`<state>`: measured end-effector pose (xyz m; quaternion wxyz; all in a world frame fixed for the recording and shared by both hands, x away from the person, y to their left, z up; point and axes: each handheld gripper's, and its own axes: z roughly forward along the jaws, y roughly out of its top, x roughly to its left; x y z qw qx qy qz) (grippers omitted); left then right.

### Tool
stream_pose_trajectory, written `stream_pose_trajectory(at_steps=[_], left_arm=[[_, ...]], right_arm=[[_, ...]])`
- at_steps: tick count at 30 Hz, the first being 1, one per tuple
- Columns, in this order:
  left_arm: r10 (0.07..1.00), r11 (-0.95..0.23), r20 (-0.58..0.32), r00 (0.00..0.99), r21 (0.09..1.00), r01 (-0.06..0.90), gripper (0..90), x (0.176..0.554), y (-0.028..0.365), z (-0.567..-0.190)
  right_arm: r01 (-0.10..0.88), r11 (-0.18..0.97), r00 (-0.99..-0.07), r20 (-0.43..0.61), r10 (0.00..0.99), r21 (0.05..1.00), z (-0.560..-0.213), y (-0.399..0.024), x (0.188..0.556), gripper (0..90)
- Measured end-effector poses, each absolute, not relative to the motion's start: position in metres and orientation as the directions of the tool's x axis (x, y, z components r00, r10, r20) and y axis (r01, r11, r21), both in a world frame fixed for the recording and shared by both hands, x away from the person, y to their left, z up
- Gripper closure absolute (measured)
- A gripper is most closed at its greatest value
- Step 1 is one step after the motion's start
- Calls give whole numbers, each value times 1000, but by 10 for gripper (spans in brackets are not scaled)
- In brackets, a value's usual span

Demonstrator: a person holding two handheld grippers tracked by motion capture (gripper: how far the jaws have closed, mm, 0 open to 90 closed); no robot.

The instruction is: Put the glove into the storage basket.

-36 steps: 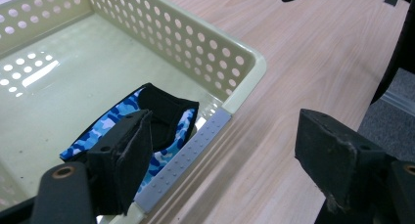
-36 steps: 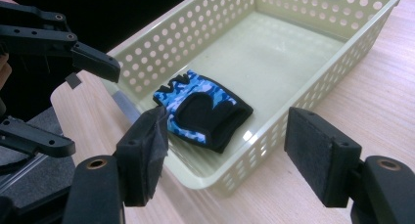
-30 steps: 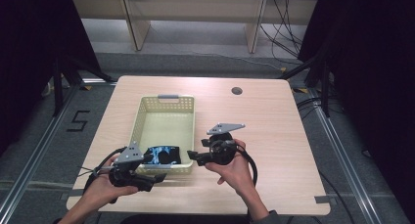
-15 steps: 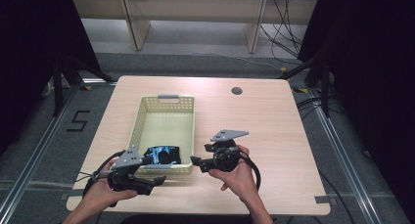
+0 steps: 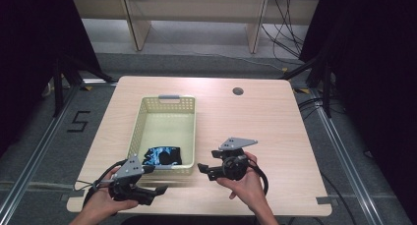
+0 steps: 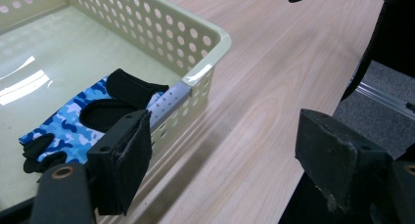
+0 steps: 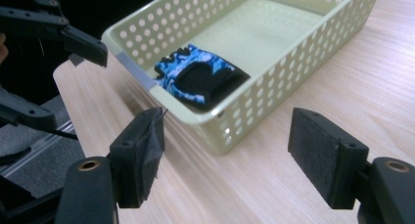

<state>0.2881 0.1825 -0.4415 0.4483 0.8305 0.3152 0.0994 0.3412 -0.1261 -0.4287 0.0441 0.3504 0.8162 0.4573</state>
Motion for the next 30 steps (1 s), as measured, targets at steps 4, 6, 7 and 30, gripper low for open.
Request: stream_pose_trajectory(at_steps=[4,6,7,30], left_arm=[[598,-422,-85,797,812,403,211,285,183,-445],[598,-422,-89,797,809,408,211,282,183,-447],[605,-421,-92,791,806,416,211,281,183,-448],[582,-456,-91,808,786,417,197,263,181,-476]], right_arm=[[541,340,-744,250,619,769,-436,-132,338,304],[545,339,-746,258,614,767,-439,-134,336,303],[556,331,-740,273,614,762,-440,-135,334,302],[574,298,-709,281,646,763,-468,-180,305,245]])
